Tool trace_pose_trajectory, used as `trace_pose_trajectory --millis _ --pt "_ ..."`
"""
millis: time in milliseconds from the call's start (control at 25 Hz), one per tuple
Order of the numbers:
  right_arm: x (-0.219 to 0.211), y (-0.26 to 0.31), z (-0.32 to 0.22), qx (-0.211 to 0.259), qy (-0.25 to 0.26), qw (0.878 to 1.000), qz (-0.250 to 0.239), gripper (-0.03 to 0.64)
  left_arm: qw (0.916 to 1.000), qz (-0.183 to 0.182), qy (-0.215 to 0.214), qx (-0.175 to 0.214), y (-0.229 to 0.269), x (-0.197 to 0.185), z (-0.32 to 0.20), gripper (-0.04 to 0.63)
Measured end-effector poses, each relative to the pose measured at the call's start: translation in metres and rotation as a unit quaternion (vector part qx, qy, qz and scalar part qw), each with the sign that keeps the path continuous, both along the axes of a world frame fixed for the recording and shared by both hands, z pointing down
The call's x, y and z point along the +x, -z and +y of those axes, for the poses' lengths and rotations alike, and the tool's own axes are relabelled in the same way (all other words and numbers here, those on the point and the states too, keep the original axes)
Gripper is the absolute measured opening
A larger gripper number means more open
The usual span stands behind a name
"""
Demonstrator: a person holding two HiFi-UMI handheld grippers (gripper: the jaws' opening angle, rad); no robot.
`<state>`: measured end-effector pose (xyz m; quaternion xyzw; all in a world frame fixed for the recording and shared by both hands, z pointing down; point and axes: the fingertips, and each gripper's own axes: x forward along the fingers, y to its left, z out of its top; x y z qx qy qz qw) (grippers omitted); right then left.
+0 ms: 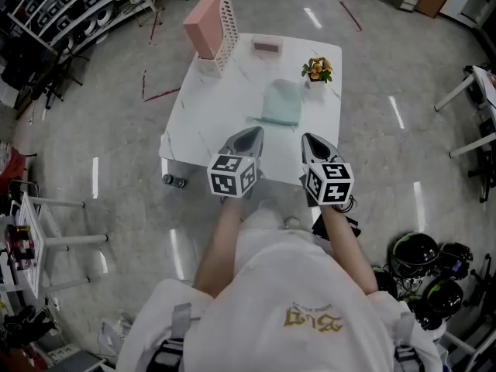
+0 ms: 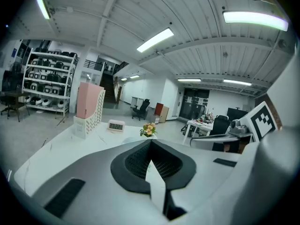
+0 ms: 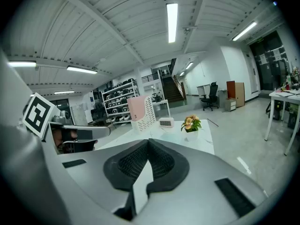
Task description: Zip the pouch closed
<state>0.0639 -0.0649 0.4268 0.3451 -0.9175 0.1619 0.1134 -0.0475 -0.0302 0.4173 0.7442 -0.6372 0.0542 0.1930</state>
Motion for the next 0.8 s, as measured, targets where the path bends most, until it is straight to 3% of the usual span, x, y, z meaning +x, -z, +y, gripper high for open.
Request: trace_pose_trajectory --millis 800 --pt "0.0027 -0.0025 -0.0089 -0.006 0.009 1.0 -0.002 0.012 0.9996 -0.009 0.022 -0.011 -0.0059 -0.0058 -0.0071 0.018"
